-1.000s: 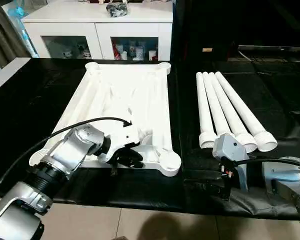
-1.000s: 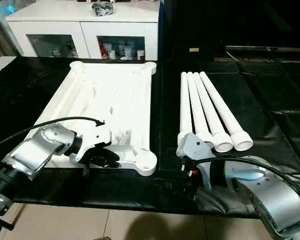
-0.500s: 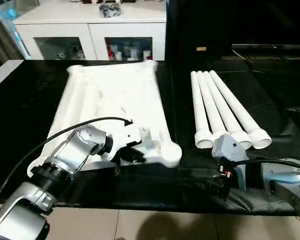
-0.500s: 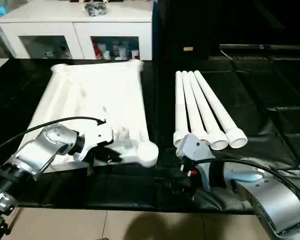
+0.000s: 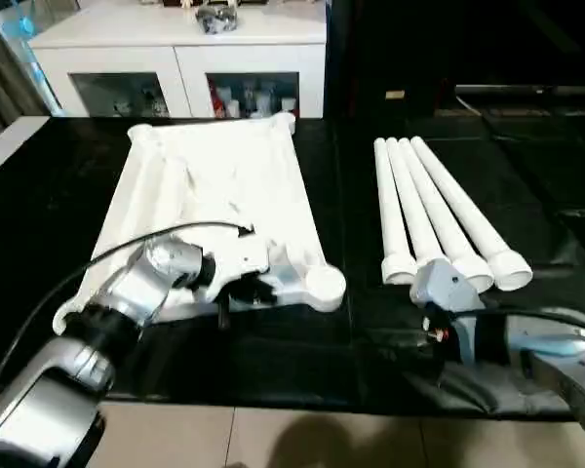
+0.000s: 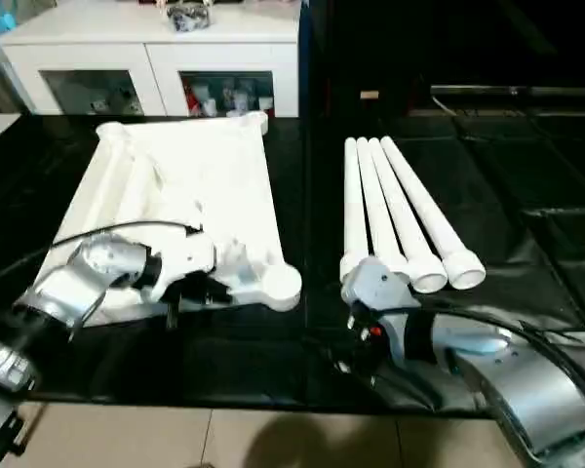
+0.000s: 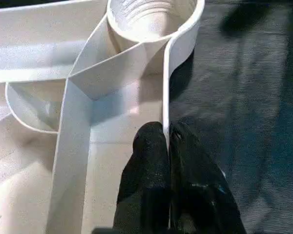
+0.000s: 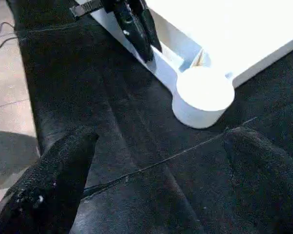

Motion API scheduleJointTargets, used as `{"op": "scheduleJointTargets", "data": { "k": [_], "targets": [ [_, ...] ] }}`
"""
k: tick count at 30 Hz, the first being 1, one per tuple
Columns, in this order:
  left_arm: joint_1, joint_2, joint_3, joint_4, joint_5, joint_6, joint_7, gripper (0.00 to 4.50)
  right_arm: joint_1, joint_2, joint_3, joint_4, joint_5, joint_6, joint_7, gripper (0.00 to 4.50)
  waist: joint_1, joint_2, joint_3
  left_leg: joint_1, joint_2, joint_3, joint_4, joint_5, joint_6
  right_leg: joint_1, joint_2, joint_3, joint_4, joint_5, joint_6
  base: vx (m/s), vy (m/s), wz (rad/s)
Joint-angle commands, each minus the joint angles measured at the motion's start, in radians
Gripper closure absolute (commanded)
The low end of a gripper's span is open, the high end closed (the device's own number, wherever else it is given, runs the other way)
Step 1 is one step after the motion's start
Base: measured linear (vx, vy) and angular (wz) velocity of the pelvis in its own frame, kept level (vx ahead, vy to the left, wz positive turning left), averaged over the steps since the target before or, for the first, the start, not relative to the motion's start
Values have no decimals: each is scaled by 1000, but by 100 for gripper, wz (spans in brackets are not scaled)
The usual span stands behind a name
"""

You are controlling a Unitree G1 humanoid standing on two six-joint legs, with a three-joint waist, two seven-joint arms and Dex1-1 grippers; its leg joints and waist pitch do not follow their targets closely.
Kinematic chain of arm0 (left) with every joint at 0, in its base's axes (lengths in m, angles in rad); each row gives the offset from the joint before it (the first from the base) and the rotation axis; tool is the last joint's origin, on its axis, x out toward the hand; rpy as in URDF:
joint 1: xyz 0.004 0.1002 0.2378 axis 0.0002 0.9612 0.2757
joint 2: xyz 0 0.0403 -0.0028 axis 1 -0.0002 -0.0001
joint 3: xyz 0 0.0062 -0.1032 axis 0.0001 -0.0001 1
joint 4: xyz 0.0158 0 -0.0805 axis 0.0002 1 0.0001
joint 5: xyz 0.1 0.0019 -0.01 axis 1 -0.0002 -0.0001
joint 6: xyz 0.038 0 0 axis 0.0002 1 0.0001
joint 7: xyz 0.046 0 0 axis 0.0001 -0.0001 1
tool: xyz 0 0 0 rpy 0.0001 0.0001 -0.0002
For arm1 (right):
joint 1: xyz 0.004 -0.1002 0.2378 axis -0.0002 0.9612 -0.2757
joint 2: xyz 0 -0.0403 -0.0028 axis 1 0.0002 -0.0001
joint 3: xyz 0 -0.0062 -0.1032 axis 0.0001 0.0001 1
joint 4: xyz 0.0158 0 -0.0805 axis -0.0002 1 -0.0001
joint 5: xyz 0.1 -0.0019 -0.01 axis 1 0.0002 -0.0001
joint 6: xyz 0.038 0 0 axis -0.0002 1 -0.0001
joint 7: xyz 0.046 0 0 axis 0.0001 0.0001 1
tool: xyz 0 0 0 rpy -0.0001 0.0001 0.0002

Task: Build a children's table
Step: Move table base

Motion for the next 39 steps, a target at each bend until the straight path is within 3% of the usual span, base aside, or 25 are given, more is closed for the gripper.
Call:
{"op": "scheduleJointTargets", "data": {
  "k": [1,4,8,11,16,17,18,19,20,22,24,28,31,32,33,34,35,36,37,38,39],
  "targets": [
    [-26,13,35,33,23,-1,41,448,-7,2,0,-4,-3,-7,-10,0,5,-2,-57,17,88,-40,-83,-213,12,47,-102,56,-80,-105,-275,0,0,0],
    [-29,6,41,42,23,10,37,448,-11,11,2,-9,-3,0,-22,0,2,-1,-59,16,89,-40,-81,-189,25,47,-103,55,-76,-60,-287,0,0,0],
    [-23,-1,49,39,17,39,29,448,-23,30,12,-12,-10,9,-41,0,3,1,-56,18,90,-39,-83,-205,24,46,-103,55,-79,-79,-292,0,0,0],
    [8,9,49,-23,-3,90,-9,448,-24,42,12,-11,-16,4,-55,0,2,1,-55,18,92,-41,-86,-221,14,45,-102,56,-78,-106,-288,0,0,0],
    [59,19,66,-125,-19,154,-5,448,-58,79,-2,41,-36,-3,-107,0,2,-1,-57,18,90,-37,-83,-182,24,44,-102,55,-74,-57,-296,0,0,0],
    [61,18,73,-136,-23,158,-3,421,-72,95,-15,61,-34,-3,-122,0,1,1,-57,17,89,-36,-83,-184,23,43,-103,56,-74,-67,-297,0,0,0],
    [63,22,76,-148,-26,158,-6,405,-88,109,-25,80,-34,-4,-136,0,1,-8,-56,18,89,-36,-84,-186,23,42,-101,55,-77,-79,-294,0,0,0],
    [66,27,79,-160,-25,155,-8,394,-103,121,-33,97,-34,-3,-149,0,2,-3,-57,18,89,-36,-83,-182,21,43,-103,56,-75,-83,-293,0,0,0],
    [69,35,88,-181,-25,165,-4,394,-127,142,-39,123,-42,-17,-167,0,1,-10,-57,17,90,-34,-84,-182,20,41,-101,55,-76,-85,-291,0,0,0],
    [70,38,94,-188,-26,172,-1,374,-135,150,-40,132,-45,-25,-174,0,3,-4,-58,18,90,-33,-83,-171,17,40,-101,55,-73,-77,-288,0,0,0],
    [72,58,112,-213,-26,171,5,350,-174,194,-45,168,-65,-43,-224,0,3,-7,-58,18,88,-31,-83,-163,21,39,-99,54,-72,-67,-286,0,0,0],
    [86,100,139,-282,-52,213,-32,315,-245,247,-35,233,-78,11,-281,0,-2,-3,-57,20,87,-31,-86,-178,-1,35,-98,54,-68,-103,-280,0,0,0],
    [119,144,184,-376,-96,258,-59,301,-356,320,-6,389,-132,10,-359,0,-10,3,-58,17,84,-32,-88,-181,-28,33,-96,52,-63,-100,-286,0,0,0],
    [126,149,193,-396,-103,268,-59,289,-377,337,-8,423,-145,8,-383,0,-8,4,-57,25,84,-28,-86,-201,-38,26,-95,53,-68,-118,-282,0,0,0],
    [139,156,212,-432,-121,289,-56,276,-419,366,-16,490,-158,15,-421,0,-10,2,-55,23,84,-26,-87,-202,-39,29,-94,55,-70,-120,-281,0,0,0],
    [139,156,212,-432,-121,289,-56,268,-419,366,-16,490,-158,15,-421,0,-8,6,-56,24,83,-26,-87,-198,-46,27,-92,54,-67,-110,-280,0,0,0],
    [169,162,260,-518,-169,352,-41,265,-511,410,-14,643,-195,0,-481,0,-9,1,-63,24,84,-27,-82,-179,-56,28,-99,55,-55,-76,-294,0,0,0],
    [182,163,276,-553,-186,377,-34,255,-541,421,-9,695,-208,-11,-496,0,-11,-4,-57,21,82,-25,-88,-177,-54,28,-93,52,-62,-87,-291,0,0,0],
    [190,163,285,-576,-195,396,-30,255,-557,427,-6,722,-216,-19,-502,0,-6,3,-59,24,84,-23,-85,-175,-62,27,-93,53,-61,-85,-288,0,0,0],
    [207,164,296,-620,-210,424,-23,226,-587,451,-37,777,-198,-26,-525,0,-3,-5,-57,26,83,-18,-85,-172,-57,25,-87,53,-63,-70,-279,0,0,0],
    [224,165,303,-660,-223,450,-17,226,-616,470,-59,830,-187,-36,-543,0,-4,-12,-61,21,84,-19,-84,-147,-48,33,-94,54,-56,-37,-284,0,0,0]
  ]
}}
